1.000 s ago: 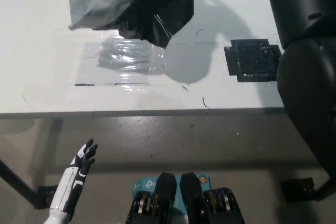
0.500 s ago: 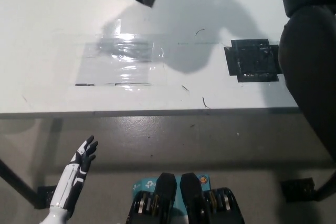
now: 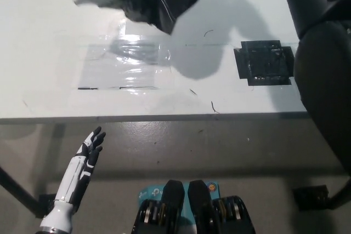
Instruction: Use the right hand to pick up a rubix's cube and place it into a plastic bag and lift the bag
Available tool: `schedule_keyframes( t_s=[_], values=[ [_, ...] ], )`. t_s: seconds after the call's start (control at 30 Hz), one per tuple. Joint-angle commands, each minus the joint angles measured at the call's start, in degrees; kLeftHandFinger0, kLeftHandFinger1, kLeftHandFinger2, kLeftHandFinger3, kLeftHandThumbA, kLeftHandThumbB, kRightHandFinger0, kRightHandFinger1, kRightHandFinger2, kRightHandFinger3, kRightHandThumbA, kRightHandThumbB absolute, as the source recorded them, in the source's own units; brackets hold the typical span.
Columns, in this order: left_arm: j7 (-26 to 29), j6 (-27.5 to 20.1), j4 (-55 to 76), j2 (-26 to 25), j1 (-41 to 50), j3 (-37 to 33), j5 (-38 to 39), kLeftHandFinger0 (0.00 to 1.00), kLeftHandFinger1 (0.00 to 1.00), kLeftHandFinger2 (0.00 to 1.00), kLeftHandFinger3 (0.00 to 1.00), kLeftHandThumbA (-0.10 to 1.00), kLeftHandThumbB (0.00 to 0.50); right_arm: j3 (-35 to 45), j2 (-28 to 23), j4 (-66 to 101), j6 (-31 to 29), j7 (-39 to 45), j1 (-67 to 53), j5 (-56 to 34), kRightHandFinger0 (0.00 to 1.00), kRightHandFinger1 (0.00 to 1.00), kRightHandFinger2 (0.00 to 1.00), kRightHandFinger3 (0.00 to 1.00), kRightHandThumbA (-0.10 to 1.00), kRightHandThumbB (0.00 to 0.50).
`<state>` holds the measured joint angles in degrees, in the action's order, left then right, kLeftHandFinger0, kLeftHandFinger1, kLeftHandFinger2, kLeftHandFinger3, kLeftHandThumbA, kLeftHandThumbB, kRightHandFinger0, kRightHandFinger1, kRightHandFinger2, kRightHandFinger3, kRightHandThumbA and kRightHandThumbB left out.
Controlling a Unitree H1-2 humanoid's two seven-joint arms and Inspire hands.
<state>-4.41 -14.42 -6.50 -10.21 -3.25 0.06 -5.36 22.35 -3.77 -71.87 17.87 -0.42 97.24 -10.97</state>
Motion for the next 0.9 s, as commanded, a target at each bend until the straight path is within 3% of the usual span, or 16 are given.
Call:
schedule_keyframes(
  t_s=[0.0, 0.1, 0.2, 0.33, 0.4, 0.57, 0.63, 0.67, 0.77, 0.8, 0.83, 0.87],
  values=[
    [-0.59, 0.44, 1.77, -1.19, -0.82, -0.30, -0.49, 1.00, 1.00, 1.00, 1.00, 1.00, 0.312, -0.64, -1.69, -0.53, -5.79, -1.11, 1.98, -1.27, 0.00, 0.26, 0.80, 1.00, -0.10, 0.124],
    [-0.60, 1.12, 2.27, -1.13, -0.75, -0.33, -0.54, 1.00, 1.00, 1.00, 1.00, 1.00, 0.317, -0.59, -1.40, -1.94, -6.29, -1.46, 0.18, -1.46, 0.00, 0.26, 0.82, 1.00, -0.10, 0.114],
    [-0.68, 1.37, 2.64, -1.03, -0.75, -0.39, -0.40, 1.00, 1.00, 1.00, 1.00, 1.00, 0.312, -0.70, -1.32, -2.85, -5.77, -1.44, -0.83, -1.52, 0.00, 0.18, 0.74, 1.00, -0.10, 0.093],
    [-0.71, 1.57, 2.97, -1.12, -0.60, -0.48, -0.49, 1.00, 1.00, 1.00, 1.00, 1.00, 0.305, -0.72, -0.63, -3.56, -6.84, -1.68, -3.16, -1.72, 0.00, 0.13, 0.71, 1.00, -0.10, 0.122],
    [-0.82, 1.32, 2.90, -1.29, -0.57, -0.56, -0.48, 1.00, 1.00, 1.00, 1.00, 1.00, 0.310, -1.01, -0.16, -4.11, -8.19, -1.24, -5.05, -1.54, 0.00, 0.05, 0.60, 1.00, -0.10, 0.135],
    [-0.93, 1.89, 3.12, -1.27, -0.52, -0.70, -0.29, 1.00, 1.00, 1.00, 1.00, 1.00, 0.314, -1.58, 0.31, -5.59, -8.77, -1.76, -8.22, -1.18, 0.00, 0.03, 0.64, 1.00, -0.10, 0.071],
    [-0.84, 2.20, 3.35, -1.28, -0.50, -0.76, -0.48, 1.00, 1.00, 1.00, 1.00, 1.00, 0.316, -1.32, 0.39, -6.41, -9.29, -2.00, -10.00, -1.47, 0.00, 0.07, 0.67, 1.00, -0.10, 0.081],
    [-0.77, 2.27, 3.40, -1.30, -0.49, -0.78, -0.59, 1.00, 1.00, 1.00, 1.00, 1.00, 0.318, -1.19, 0.44, -6.71, -9.64, -2.25, -10.63, -1.66, 0.00, 0.14, 0.78, 1.00, -0.10, 0.085],
    [-0.91, 2.41, 3.52, -1.40, -0.58, -0.83, -0.34, 1.00, 1.00, 1.00, 1.00, 1.00, 0.317, -3.29, 0.28, -7.33, -10.21, -2.73, -12.89, 0.44, 0.00, 0.26, 0.83, 0.85, -0.10, 0.139],
    [-0.91, 2.27, 3.53, -1.50, -0.63, -0.91, -0.50, 1.00, 1.00, 1.00, 1.00, 1.00, 0.307, -8.88, -0.18, -7.66, -10.42, -2.91, -14.16, 6.04, 0.08, 0.38, 0.88, 0.64, 0.05, 0.123],
    [-0.86, 2.15, 3.52, -1.59, -0.67, -0.98, -0.71, 1.00, 1.00, 1.00, 1.00, 1.00, 0.307, -13.32, -0.56, -7.85, -10.84, -2.65, -14.88, 9.99, 0.08, 0.38, 0.88, 0.64, 0.05, 0.123],
    [-0.89, 2.18, 3.56, -1.64, -0.67, -0.95, -0.64, 1.00, 1.00, 1.00, 1.00, 1.00, 0.306, -16.16, -0.79, -7.97, -11.07, -2.48, -15.22, 12.05, 0.28, 0.55, 0.96, 0.69, 0.29, 0.137]
  ],
)
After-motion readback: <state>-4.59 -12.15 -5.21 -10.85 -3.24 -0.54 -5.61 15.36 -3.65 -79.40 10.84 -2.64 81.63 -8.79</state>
